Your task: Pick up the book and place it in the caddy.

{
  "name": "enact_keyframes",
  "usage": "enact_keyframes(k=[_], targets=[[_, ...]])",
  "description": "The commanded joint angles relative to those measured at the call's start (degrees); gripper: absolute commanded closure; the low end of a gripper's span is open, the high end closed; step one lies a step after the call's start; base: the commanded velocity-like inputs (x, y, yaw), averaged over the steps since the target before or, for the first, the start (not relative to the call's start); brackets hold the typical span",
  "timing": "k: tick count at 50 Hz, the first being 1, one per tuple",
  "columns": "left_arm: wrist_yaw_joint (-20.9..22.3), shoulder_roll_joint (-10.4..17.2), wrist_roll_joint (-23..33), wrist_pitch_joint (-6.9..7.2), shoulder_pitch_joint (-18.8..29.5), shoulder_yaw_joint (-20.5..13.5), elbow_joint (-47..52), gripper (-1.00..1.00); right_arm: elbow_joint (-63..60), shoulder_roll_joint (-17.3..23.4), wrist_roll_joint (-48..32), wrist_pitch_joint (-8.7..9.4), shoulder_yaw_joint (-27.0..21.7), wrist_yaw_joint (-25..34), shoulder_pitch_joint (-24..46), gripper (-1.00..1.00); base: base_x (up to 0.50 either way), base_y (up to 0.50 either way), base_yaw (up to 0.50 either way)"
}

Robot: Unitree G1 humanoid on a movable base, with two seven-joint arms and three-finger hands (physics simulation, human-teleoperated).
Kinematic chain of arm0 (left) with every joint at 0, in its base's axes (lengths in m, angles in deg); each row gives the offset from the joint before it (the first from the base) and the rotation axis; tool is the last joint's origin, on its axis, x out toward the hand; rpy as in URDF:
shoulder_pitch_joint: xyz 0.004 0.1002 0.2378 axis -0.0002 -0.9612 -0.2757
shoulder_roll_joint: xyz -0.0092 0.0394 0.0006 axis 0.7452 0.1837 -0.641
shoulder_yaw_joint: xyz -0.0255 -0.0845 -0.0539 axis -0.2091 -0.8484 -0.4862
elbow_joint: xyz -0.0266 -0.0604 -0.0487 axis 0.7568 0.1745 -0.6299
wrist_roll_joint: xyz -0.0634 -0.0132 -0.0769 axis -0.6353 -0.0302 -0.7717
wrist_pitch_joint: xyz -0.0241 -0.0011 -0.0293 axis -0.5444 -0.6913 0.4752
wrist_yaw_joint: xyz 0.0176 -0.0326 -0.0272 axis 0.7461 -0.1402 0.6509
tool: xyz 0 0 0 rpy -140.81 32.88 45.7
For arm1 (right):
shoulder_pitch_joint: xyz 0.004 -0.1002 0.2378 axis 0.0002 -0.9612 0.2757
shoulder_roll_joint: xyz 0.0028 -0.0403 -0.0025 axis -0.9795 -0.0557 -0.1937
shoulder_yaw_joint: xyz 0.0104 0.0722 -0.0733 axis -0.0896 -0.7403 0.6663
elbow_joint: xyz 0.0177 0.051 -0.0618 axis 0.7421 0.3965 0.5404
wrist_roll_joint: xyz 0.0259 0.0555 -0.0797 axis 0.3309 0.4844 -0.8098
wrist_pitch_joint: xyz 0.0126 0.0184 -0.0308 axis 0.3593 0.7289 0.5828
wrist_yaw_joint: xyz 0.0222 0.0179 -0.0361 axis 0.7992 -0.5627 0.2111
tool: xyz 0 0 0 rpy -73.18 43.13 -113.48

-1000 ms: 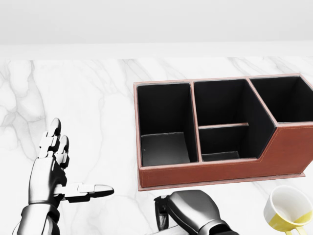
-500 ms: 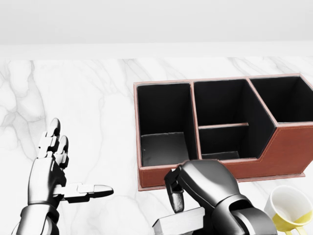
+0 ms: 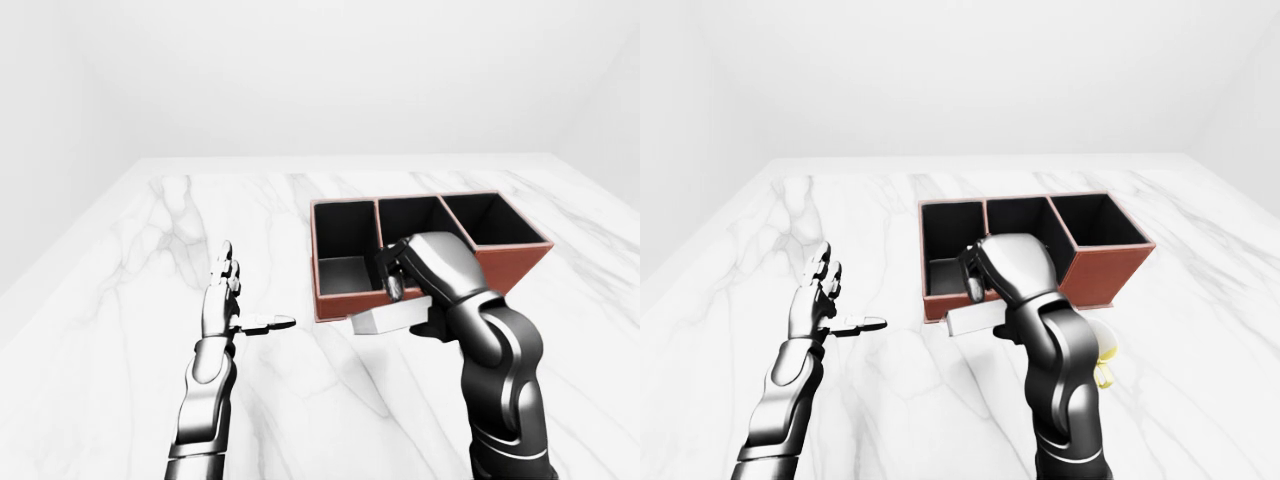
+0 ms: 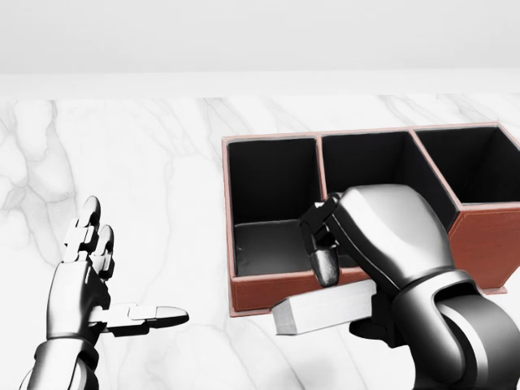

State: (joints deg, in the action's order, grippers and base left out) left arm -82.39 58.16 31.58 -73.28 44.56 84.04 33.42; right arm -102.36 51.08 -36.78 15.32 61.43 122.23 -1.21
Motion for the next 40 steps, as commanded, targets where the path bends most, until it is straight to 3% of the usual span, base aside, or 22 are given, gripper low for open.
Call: enact_keyframes(k=[1,20,40], targets=[[-0.06,0.02,-0.01,0.00,0.08,-0.02,-0.06,-1.00,-2.26,2.28,0.15,-0.01,-4.27,-0.01,6.82,1.00,0.00,0.00,0.00],[-0.17,0.07,0.01,0.32,0.06,-0.10,0.25,-1.00,1.84,9.68,4.74,-0.01,-9.69,-0.01,15.42,1.00,0.00,0.00,0.00],[-0.23,0.05,0.00,-0.11,0.20,-0.10,-0.45,-1.00,10.45,11.86,7.69,-0.01,-8.81,-0.01,21.81,1.00,0.00,0.00,0.00]])
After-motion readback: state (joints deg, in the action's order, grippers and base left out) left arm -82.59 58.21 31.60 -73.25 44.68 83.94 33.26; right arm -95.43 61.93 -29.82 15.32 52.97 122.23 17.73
